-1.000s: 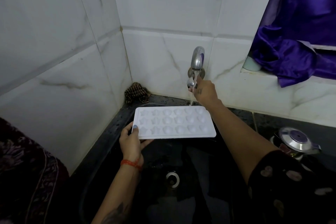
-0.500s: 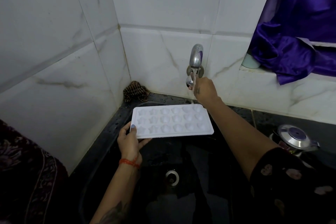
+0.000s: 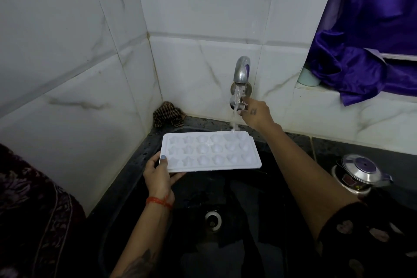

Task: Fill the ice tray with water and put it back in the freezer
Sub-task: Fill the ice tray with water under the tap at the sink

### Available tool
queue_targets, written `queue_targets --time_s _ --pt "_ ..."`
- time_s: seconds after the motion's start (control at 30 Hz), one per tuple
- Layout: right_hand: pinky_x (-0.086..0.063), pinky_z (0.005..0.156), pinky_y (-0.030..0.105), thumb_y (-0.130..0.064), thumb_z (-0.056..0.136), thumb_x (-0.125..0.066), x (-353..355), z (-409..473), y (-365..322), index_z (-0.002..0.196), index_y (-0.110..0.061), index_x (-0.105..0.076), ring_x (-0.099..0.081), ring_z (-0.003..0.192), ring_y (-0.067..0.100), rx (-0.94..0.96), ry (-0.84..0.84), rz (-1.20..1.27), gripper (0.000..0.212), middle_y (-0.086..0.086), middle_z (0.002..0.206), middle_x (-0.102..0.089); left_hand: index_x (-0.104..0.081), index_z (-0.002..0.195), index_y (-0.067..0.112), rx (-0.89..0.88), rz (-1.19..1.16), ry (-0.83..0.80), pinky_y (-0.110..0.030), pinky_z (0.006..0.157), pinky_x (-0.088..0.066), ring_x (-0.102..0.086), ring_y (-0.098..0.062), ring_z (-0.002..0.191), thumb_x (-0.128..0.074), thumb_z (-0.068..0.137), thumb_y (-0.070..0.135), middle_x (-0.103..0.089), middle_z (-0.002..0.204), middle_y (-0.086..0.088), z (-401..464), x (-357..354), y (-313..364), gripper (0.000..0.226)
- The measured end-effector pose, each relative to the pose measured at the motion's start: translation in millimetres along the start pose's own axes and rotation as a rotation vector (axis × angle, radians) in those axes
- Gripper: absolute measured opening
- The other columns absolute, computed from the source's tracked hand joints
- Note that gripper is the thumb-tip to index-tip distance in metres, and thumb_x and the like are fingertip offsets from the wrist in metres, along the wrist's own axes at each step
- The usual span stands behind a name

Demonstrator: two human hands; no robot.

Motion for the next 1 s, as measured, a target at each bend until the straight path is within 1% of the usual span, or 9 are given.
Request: queue_targets --time_s 0.07,0.13,0.23,0.33,0.47,0.57,0.63,0.77,1.0 --pt "-0.041 0.086 0.025 -0.020 0.094 -0.049 -2.6 -11.9 12.8 0.142 -0.018 -0.040 -0.055 0.106 0.025 -0.098 -0.023 0.089 0.049 0.013 0.117 -0.060 -0.052 0.123 0.004 -0.007 -0.001 -0.002 -0.030 0.048 -0.058 -0.057 -0.031 0.101 -0.044 0.098 0.011 -0.057 0.114 -0.013 -0.6 1.4 0.3 0.027" --pt "-0.038 0.098 0.028 -0.023 0.095 -0.048 -6.1 -28.8 26.9 0.138 -0.010 -0.046 -0.049 0.122 0.030 -0.197 -0.055 0.082 0.044 0.014 0.136 -0.052 -0.051 0.123 0.003 -0.012 0.003 -0.001 -0.030 0.047 -0.058 -0.057 -0.030 0.100 -0.044 0.098 0.012 -0.056 0.113 -0.013 -1.6 2.3 0.6 0.027" --pt "-0.047 0.092 0.040 -0.023 0.094 -0.051 -16.0 -55.8 44.4 0.110 0.009 -0.062 -0.059 0.107 0.037 -0.301 -0.103 0.209 0.037 0.025 0.116 -0.063 -0.051 0.123 0.004 -0.010 0.001 0.005 -0.037 0.054 -0.056 -0.057 -0.030 0.100 -0.044 0.098 0.011 -0.056 0.113 -0.013 -3.2 3.6 1.0 0.027" --pt "-0.051 0.091 0.048 -0.017 0.090 -0.059 -26.0 -79.6 56.8 0.115 0.006 -0.062 -0.062 0.104 0.037 -0.370 -0.141 0.362 0.034 0.022 0.115 -0.064 -0.052 0.122 0.005 -0.010 0.003 -0.003 -0.037 0.059 -0.052 -0.058 -0.030 0.100 -0.045 0.098 0.012 -0.057 0.113 -0.013 -4.2 4.8 1.2 0.026" --pt "-0.048 0.096 0.048 -0.002 0.083 -0.066 -22.3 -95.2 66.3 0.127 0.002 -0.054 -0.060 0.108 0.033 -0.385 -0.112 0.465 0.045 0.019 0.123 -0.061 -0.052 0.123 0.006 0.006 0.005 -0.018 -0.038 0.060 -0.052 -0.058 -0.031 0.103 -0.045 0.098 0.012 -0.057 0.114 -0.013 -6.4 5.1 -0.8 0.027" --pt "-0.052 0.089 0.041 0.003 0.080 -0.067 -13.0 -99.1 70.3 0.123 0.002 -0.057 -0.062 0.092 0.027 -0.400 -0.046 0.520 0.044 0.018 0.116 -0.064 -0.051 0.124 0.005 0.028 0.010 -0.056 -0.038 0.060 -0.052 -0.058 -0.032 0.104 -0.044 0.098 0.012 -0.057 0.115 -0.013 -8.9 -0.1 -2.5 0.027" --pt "-0.053 0.082 0.037 0.002 0.080 -0.068 -5.4 -100.2 72.6 0.116 0.001 -0.063 -0.062 0.081 0.023 -0.396 0.000 0.525 0.037 0.017 0.109 -0.068 -0.049 0.125 0.005 0.042 0.017 -0.088 -0.038 0.061 -0.052 -0.057 -0.033 0.105 -0.043 0.099 0.013 -0.056 0.115 -0.013 -10.2 -5.5 -2.7 0.028" --pt "-0.053 0.089 0.043 -0.002 0.079 -0.070 7.8 -104.7 80.1 0.114 -0.002 -0.065 -0.065 0.092 0.027 -0.413 0.059 0.519 0.036 0.016 0.110 -0.068 -0.050 0.123 0.007 0.059 0.037 -0.158 -0.037 0.060 -0.052 -0.059 -0.032 0.103 -0.040 0.100 0.013 -0.058 0.113 -0.012 -13.5 -17.6 -2.6 0.026" --pt "-0.049 0.074 0.028 0.000 0.079 -0.069 27.0 -115.0 92.8 0.115 -0.002 -0.065 -0.060 0.081 0.019 -0.430 0.142 0.558 0.036 0.013 0.108 -0.067 -0.053 0.120 0.007 0.057 0.065 -0.231 -0.034 0.058 -0.052 -0.060 -0.027 0.094 -0.038 0.101 0.013 -0.060 0.106 -0.010 -23.0 -37.9 -6.1 0.025"
Point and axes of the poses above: each hand's wrist, its own z-axis towards the middle knuckle, its own x-axis out of the back of the hand, y = z × x, the point moved 8 cm from there along z, towards the middle knuckle
